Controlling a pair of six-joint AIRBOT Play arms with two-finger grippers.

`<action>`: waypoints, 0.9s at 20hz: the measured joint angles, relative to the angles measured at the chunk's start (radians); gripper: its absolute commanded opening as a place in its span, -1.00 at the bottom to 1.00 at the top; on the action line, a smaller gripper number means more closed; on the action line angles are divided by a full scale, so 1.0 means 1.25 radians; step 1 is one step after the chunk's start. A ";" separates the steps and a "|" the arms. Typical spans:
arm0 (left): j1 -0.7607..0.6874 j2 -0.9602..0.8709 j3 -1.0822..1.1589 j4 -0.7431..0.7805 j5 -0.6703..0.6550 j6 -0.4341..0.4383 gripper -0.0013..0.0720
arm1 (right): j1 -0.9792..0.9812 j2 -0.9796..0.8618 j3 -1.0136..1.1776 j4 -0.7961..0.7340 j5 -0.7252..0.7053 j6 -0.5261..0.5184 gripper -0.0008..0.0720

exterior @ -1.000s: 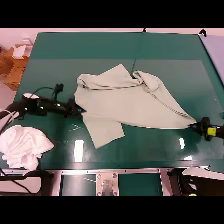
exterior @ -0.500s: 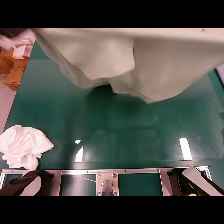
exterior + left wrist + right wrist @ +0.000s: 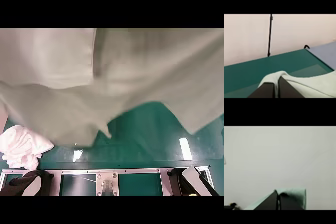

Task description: Fold the shirts.

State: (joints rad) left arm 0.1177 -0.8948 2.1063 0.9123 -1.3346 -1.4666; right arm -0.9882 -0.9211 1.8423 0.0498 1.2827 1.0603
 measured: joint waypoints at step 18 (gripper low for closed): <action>-0.001 -0.674 -0.287 -0.088 0.190 0.233 -0.89 | 0.473 -0.537 -0.407 -0.494 -0.371 -0.029 -0.94</action>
State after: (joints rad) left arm 0.1165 -1.7378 1.7470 0.8021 -1.0969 -1.1748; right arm -0.3969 -1.5929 1.3342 -0.5678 0.8192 1.0237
